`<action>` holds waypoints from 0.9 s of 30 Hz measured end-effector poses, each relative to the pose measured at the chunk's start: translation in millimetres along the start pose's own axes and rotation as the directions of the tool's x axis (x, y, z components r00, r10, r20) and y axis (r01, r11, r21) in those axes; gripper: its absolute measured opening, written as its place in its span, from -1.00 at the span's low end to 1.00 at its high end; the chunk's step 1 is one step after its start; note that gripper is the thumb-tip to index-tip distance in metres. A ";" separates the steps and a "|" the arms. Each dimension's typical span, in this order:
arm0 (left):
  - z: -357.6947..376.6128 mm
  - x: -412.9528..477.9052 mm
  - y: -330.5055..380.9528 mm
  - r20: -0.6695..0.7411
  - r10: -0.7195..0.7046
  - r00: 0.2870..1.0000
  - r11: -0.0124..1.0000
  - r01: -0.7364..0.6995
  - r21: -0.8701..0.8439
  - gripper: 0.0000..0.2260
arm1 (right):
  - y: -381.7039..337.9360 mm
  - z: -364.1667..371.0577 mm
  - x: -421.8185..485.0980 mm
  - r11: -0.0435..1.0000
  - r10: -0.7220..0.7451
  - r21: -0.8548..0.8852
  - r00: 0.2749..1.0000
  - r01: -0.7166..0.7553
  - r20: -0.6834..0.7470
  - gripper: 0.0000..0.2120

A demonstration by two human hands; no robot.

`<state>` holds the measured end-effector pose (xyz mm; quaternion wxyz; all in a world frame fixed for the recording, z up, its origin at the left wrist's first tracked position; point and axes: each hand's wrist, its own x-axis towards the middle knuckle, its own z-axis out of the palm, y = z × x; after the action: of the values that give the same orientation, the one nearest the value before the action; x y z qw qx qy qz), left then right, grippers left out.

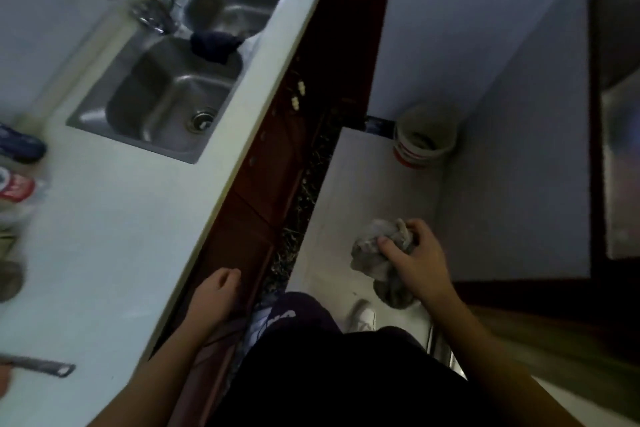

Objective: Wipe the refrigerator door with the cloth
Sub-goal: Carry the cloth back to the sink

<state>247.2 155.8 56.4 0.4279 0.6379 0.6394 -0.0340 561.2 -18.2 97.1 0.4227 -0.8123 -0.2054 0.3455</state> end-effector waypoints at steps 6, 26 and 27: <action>-10.0 78.3 51.2 -0.025 -0.017 1.000 1.000 0.017 -0.009 -0.76 | -50.7 6.4 99.5 0.993 -0.094 -0.056 0.992 0.099 0.085 -0.68; -21.1 299.7 319.8 0.054 0.121 0.991 0.992 -0.122 0.019 -0.82 | -125.2 -35.8 401.0 0.996 0.078 -0.041 0.997 -0.079 -0.026 -0.61; -22.6 304.4 324.1 0.031 0.082 0.996 0.997 -0.082 0.001 -0.81 | -138.9 -35.3 421.6 0.998 0.056 -0.033 0.998 -0.055 0.021 -0.64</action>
<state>564.4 468.2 53.7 0.4381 0.6633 0.6061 -0.0267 866.8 304.0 63.0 0.3973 -0.8205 -0.1930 0.3628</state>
